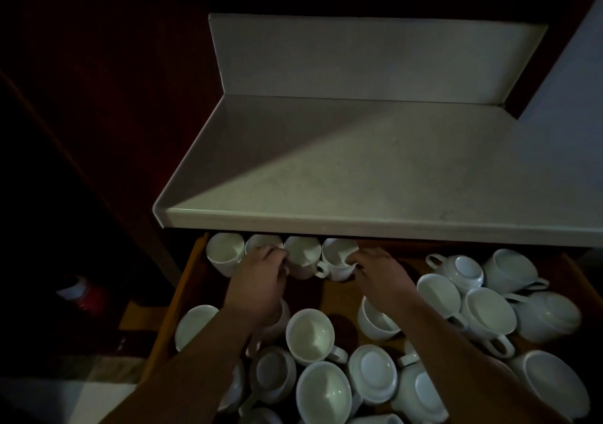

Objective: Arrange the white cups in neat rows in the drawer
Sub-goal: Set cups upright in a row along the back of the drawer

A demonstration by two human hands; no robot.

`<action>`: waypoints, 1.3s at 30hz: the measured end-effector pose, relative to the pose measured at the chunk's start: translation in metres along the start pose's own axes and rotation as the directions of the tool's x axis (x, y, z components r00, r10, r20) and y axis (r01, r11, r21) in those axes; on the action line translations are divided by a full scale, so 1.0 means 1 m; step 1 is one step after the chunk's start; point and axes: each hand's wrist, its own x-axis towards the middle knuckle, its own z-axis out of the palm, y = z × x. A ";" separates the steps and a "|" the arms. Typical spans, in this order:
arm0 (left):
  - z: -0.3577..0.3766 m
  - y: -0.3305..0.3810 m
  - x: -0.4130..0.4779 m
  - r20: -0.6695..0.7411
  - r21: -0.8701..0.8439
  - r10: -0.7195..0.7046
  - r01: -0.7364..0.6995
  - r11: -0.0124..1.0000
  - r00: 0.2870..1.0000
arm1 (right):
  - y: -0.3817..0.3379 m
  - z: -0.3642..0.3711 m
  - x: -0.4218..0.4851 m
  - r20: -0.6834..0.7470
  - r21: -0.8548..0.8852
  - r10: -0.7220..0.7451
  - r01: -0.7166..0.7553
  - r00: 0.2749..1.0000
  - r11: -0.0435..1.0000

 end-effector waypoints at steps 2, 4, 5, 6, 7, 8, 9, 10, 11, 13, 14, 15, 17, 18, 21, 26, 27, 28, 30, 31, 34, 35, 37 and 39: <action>-0.004 -0.011 -0.005 -0.005 0.020 -0.044 0.044 0.999 0.999 | 0.003 -0.003 -0.005 -0.070 0.069 0.070 -0.065 0.995 0.995; -0.007 -0.018 -0.007 -0.007 0.049 -0.087 0.087 0.995 0.996 | 0.005 -0.007 -0.009 -0.134 0.137 0.129 -0.111 0.983 0.984; -0.007 -0.021 -0.007 -0.013 0.061 -0.097 0.098 0.993 0.995 | 0.006 -0.008 -0.011 -0.145 0.145 0.152 -0.131 0.978 0.981; -0.008 -0.024 -0.006 -0.018 0.071 -0.098 0.099 0.993 0.995 | 0.007 -0.008 -0.012 -0.146 0.151 0.174 -0.151 0.974 0.977; -0.008 -0.025 -0.005 -0.025 0.078 -0.094 0.095 0.992 0.995 | 0.008 -0.008 -0.013 -0.147 0.157 0.192 -0.169 0.970 0.973; -0.009 -0.027 -0.004 -0.031 0.084 -0.084 0.087 0.993 0.996 | 0.008 -0.008 -0.014 -0.142 0.170 0.215 -0.190 0.966 0.967; -0.010 -0.027 -0.003 -0.036 0.090 -0.075 0.078 0.993 0.997 | 0.009 -0.007 -0.014 -0.138 0.179 0.233 -0.207 0.963 0.962; -0.011 -0.028 -0.001 -0.033 0.095 -0.069 0.072 0.993 0.997 | 0.009 -0.006 -0.015 -0.134 0.185 0.249 -0.222 0.959 0.957; -0.012 -0.029 0.000 -0.024 0.102 -0.064 0.067 0.993 0.998 | 0.009 -0.004 -0.016 -0.127 0.186 0.260 -0.235 0.957 0.954; -0.011 -0.031 0.001 -0.007 0.102 -0.056 0.057 0.993 0.998 | 0.009 -0.001 -0.017 -0.112 0.192 0.284 -0.260 0.952 0.946; -0.011 -0.032 0.001 -0.002 0.091 -0.055 0.055 0.994 0.998 | 0.008 0.000 -0.016 -0.105 0.195 0.293 -0.269 0.950 0.943; -0.010 -0.033 0.001 0.001 0.080 -0.050 0.050 0.996 0.999 | 0.007 0.001 -0.017 -0.097 0.196 0.301 -0.278 0.949 0.940; -0.009 -0.035 0.001 -0.006 0.075 -0.025 0.026 0.997 1.000 | 0.004 0.000 -0.017 -0.086 0.203 0.317 -0.295 0.945 0.934; -0.009 -0.036 0.001 -0.009 0.087 -0.012 0.013 0.996 1.000 | 0.003 0.000 -0.017 -0.084 0.208 0.324 -0.302 0.942 0.930; -0.009 -0.040 0.003 -0.005 0.159 0.022 -0.021 0.987 1.000 | 0.001 0.000 -0.018 -0.089 0.204 0.335 -0.312 0.938 0.928; -0.011 -0.042 0.006 0.034 0.211 0.067 -0.072 0.975 0.997 | -0.008 -0.006 -0.019 -0.089 0.188 0.346 -0.326 0.934 0.927; -0.011 -0.041 0.007 0.040 0.201 0.061 -0.068 0.977 0.997 | -0.011 -0.006 -0.019 -0.093 0.193 0.342 -0.320 0.935 0.927; -0.013 -0.041 0.007 0.043 0.186 0.049 -0.056 0.981 0.998 | -0.015 -0.005 -0.019 -0.099 0.199 0.334 -0.310 0.937 0.929; -0.015 -0.043 0.005 0.049 0.143 0.029 -0.036 0.989 0.998 | -0.025 -0.004 -0.019 -0.107 0.209 0.310 -0.283 0.945 0.936; -0.017 -0.044 0.003 0.047 0.112 0.021 -0.026 0.993 0.999 | -0.031 -0.003 -0.019 -0.106 0.210 0.292 -0.266 0.950 0.941; -0.024 -0.055 -0.004 0.014 0.060 -0.025 0.024 0.998 1.000 | -0.050 0.002 -0.016 -0.087 0.173 0.240 -0.222 0.967 0.960; -0.027 -0.060 -0.006 -0.001 0.065 -0.038 0.038 0.997 0.999 | -0.056 0.005 -0.014 -0.088 0.167 0.228 -0.211 0.970 0.963; -0.031 -0.069 -0.009 -0.006 0.094 -0.052 0.052 0.994 0.999 | -0.064 0.010 -0.011 -0.098 0.152 0.210 -0.194 0.973 0.969; -0.034 -0.072 -0.010 0.025 0.087 -0.076 0.074 0.994 0.997 | -0.069 0.014 -0.010 -0.101 0.143 0.209 -0.193 0.973 0.971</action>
